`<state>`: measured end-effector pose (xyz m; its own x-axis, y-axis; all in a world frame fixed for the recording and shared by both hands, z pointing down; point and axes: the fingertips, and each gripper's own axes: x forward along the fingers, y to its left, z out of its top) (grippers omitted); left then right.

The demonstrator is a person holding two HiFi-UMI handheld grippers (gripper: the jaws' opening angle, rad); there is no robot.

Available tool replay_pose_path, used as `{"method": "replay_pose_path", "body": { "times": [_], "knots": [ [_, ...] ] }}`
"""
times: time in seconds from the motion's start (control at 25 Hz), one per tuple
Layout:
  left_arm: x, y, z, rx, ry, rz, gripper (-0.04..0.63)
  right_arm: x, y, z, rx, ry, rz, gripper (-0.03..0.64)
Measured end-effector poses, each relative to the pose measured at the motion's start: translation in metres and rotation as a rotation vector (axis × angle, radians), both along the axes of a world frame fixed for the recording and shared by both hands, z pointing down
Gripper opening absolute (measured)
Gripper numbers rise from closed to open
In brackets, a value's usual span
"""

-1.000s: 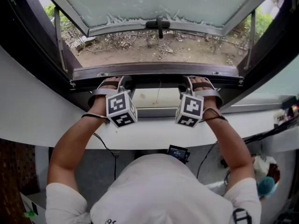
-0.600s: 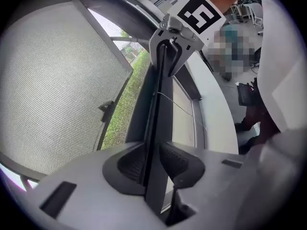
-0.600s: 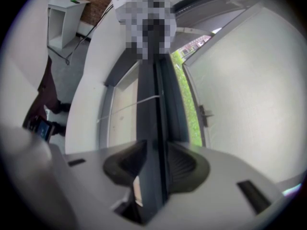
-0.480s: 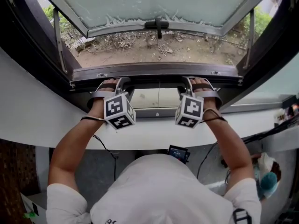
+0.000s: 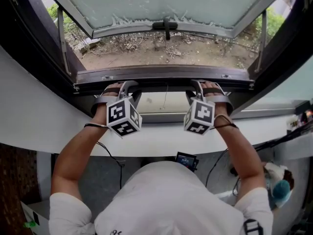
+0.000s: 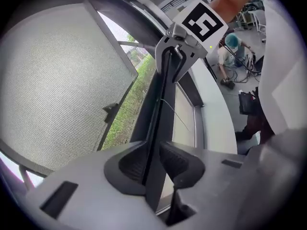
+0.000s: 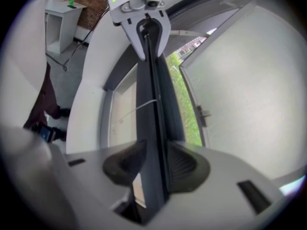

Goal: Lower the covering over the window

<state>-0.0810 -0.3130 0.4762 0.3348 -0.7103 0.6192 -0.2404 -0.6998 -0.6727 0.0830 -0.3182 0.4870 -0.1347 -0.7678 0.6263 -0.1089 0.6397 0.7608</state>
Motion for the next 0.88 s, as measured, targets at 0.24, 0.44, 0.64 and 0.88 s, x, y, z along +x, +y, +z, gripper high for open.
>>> {"method": "replay_pose_path", "body": {
  "times": [0.24,0.44,0.64,0.88],
  "knots": [
    [0.002,0.000,-0.004,-0.011,0.040,-0.010,0.091,-0.001,0.001,-0.007,0.015,-0.023,0.007,0.133],
    [0.003,0.001,-0.004,-0.014,0.039,-0.010,0.091,0.002,0.002,-0.005,0.011,-0.029,0.018,0.133],
    [0.007,0.004,-0.017,-0.033,0.140,-0.023,0.091,0.003,0.002,-0.017,0.038,-0.072,0.028,0.133],
    [0.014,0.012,-0.046,-0.075,0.433,-0.075,0.091,0.002,0.008,-0.036,0.030,-0.223,0.069,0.132]
  ]
}}
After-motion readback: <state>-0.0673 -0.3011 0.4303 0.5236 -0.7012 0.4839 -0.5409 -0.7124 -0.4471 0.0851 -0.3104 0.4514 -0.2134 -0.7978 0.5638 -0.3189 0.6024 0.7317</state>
